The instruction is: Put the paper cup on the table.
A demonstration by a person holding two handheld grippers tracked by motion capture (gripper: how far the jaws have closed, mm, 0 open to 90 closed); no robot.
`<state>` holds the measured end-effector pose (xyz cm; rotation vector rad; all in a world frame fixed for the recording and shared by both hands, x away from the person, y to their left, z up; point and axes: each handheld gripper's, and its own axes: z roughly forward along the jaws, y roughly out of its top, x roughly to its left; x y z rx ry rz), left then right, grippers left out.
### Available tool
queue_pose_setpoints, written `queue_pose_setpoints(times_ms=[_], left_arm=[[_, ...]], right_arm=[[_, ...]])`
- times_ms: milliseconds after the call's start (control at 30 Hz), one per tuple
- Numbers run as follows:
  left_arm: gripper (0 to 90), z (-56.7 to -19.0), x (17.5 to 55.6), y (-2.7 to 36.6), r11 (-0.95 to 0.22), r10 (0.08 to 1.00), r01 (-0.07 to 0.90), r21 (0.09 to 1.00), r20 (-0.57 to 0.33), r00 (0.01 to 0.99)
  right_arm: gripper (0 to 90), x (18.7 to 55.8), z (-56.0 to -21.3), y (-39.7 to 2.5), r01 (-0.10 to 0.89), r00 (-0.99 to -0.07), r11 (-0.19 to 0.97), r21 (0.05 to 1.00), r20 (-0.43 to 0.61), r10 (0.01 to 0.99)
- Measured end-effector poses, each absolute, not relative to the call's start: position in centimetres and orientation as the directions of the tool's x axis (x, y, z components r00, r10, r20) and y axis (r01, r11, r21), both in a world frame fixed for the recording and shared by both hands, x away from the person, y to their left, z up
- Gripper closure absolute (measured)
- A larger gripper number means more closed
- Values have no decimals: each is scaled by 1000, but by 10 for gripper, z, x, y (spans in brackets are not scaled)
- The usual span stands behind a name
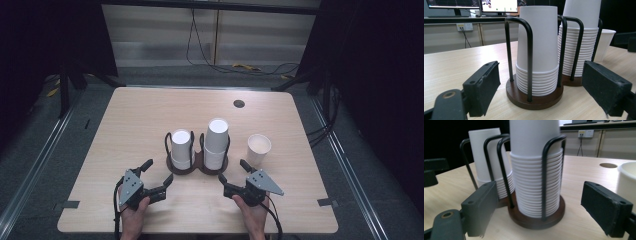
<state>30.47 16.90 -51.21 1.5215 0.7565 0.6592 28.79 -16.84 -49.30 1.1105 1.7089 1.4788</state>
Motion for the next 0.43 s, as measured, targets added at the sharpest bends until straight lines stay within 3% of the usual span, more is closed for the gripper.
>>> queue_pose_setpoints(times_ms=[433], left_arm=[[153, -512, 305, 169, -36, 779, 88, 995, -28, 627]], right_arm=[[137, 283, -502, -161, 156, -436, 15, 988, 56, 898]])
